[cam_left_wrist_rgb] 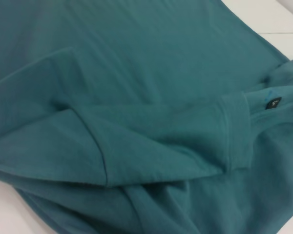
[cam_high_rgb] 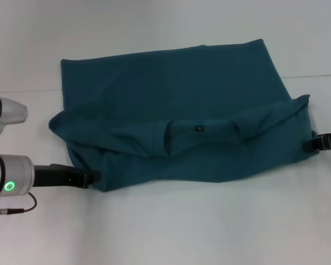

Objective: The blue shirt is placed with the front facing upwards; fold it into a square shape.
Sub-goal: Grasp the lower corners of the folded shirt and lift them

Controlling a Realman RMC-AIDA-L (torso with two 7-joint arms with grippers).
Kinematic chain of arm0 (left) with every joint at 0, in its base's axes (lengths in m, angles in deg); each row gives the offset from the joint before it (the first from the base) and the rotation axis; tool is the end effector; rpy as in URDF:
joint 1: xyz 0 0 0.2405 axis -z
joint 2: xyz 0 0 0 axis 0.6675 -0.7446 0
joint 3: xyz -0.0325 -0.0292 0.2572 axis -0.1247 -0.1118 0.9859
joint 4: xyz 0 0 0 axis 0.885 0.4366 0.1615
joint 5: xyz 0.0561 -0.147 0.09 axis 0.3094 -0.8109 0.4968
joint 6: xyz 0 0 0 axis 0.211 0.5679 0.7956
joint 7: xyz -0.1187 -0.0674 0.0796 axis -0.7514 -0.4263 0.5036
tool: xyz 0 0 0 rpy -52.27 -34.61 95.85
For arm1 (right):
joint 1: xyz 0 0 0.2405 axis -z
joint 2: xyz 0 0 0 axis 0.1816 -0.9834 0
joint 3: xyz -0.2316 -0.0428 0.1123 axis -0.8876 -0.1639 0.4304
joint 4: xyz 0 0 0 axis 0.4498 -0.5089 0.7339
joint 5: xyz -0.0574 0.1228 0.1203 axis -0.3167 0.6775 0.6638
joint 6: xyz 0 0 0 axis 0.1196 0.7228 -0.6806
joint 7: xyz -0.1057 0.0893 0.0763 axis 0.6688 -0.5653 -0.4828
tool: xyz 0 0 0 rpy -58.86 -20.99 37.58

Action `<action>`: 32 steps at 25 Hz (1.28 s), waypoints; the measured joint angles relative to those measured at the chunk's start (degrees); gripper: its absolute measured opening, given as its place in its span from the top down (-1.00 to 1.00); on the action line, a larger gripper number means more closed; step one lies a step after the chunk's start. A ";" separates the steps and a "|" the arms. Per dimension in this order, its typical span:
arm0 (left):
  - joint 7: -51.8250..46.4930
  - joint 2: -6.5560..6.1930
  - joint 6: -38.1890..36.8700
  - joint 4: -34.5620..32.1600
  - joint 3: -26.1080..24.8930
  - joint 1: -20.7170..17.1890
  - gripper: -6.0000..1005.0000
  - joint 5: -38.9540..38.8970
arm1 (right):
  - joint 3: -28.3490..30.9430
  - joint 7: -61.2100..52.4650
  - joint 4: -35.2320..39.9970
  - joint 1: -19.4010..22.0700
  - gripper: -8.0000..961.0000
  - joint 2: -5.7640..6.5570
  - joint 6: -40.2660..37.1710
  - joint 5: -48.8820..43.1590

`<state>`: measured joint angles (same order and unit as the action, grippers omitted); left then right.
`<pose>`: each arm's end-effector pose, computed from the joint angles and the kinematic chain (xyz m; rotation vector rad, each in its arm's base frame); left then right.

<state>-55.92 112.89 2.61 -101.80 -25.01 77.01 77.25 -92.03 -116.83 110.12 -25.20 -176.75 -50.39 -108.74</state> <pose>-0.2576 0.3601 -0.0429 -2.4279 -1.2374 -0.2060 0.3122 0.3714 0.0589 -2.1389 1.4472 0.0898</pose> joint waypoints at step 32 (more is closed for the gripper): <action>-8.73 -12.26 -10.40 0.66 -10.95 13.22 0.99 0.49 | 2.00 -5.39 10.39 -8.09 0.91 5.08 -5.07 -0.73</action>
<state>-64.66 100.63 -7.78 -101.15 -35.96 90.22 77.74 -90.04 -122.22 120.52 -33.29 -171.66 -55.45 -109.47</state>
